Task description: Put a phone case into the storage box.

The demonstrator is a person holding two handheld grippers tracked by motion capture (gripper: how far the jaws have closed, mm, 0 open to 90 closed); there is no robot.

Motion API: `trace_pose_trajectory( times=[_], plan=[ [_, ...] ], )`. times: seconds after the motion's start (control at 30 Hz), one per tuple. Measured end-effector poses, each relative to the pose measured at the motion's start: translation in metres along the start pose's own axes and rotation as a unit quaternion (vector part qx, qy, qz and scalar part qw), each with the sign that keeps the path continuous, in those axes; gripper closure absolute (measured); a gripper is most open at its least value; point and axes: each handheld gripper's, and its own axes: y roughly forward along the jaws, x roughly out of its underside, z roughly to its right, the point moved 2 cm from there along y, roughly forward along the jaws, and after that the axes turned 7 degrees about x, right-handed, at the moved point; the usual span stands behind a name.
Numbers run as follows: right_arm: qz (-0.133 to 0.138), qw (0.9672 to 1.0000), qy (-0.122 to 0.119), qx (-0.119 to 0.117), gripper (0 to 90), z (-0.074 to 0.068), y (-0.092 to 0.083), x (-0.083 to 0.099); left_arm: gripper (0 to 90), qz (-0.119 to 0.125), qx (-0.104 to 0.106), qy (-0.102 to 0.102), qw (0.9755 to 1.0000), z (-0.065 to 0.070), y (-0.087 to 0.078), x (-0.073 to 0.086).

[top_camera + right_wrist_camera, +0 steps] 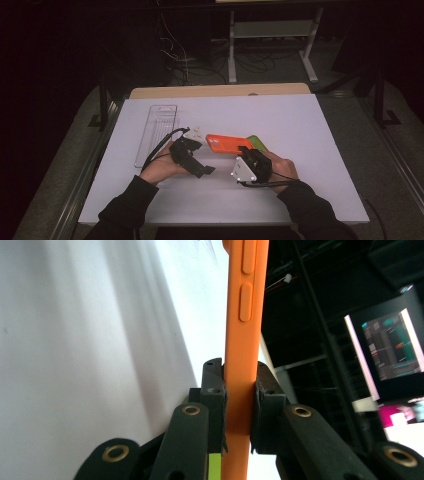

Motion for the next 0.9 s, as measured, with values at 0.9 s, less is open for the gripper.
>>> trace_pose_trajectory(
  times=[0.9],
  plan=[
    [-0.010,0.9241,0.353,-0.146,78.4,0.034,0.009,0.019,0.0,0.004,-0.006,0.000,1.0000,-0.002,-0.001,0.000]
  ],
)
